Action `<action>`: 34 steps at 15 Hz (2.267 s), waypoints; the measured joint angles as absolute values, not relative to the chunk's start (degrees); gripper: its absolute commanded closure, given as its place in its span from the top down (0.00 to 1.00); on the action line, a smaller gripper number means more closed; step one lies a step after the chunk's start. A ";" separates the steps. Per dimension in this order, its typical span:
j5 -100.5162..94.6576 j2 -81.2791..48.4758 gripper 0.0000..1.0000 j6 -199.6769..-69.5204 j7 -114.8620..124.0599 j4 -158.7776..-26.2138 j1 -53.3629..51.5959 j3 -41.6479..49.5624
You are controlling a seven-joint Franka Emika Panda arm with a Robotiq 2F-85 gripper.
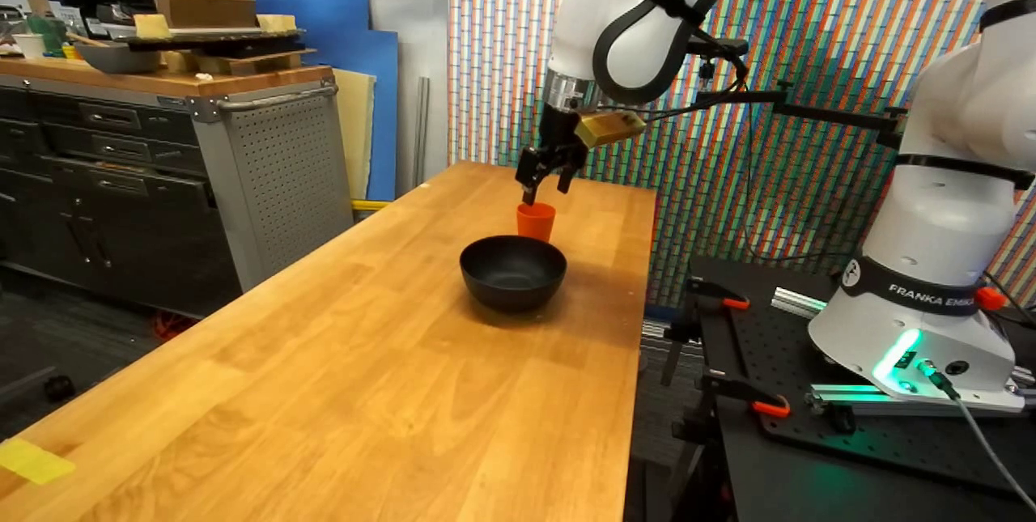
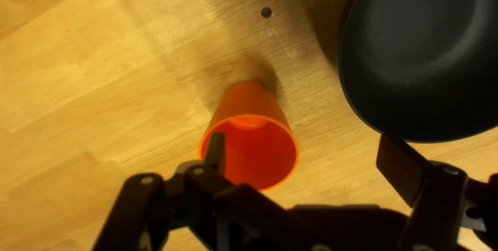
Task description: Put the cup in the bowl
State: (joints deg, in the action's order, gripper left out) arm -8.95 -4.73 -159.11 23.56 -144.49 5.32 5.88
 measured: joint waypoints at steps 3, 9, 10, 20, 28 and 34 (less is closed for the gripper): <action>-8.80 -5.73 1.00 -161.46 23.56 -144.44 5.21 6.39; -8.81 -9.41 1.00 -166.85 23.43 -143.98 5.20 7.97; -8.81 -9.98 1.00 -167.71 23.35 -143.90 5.19 8.23; -8.76 -13.80 1.00 -173.60 20.12 -143.56 3.57 11.27; -6.65 -15.28 0.66 -175.13 16.55 -143.55 3.57 11.28; -3.71 -15.40 0.55 -175.77 13.62 -143.36 3.58 11.07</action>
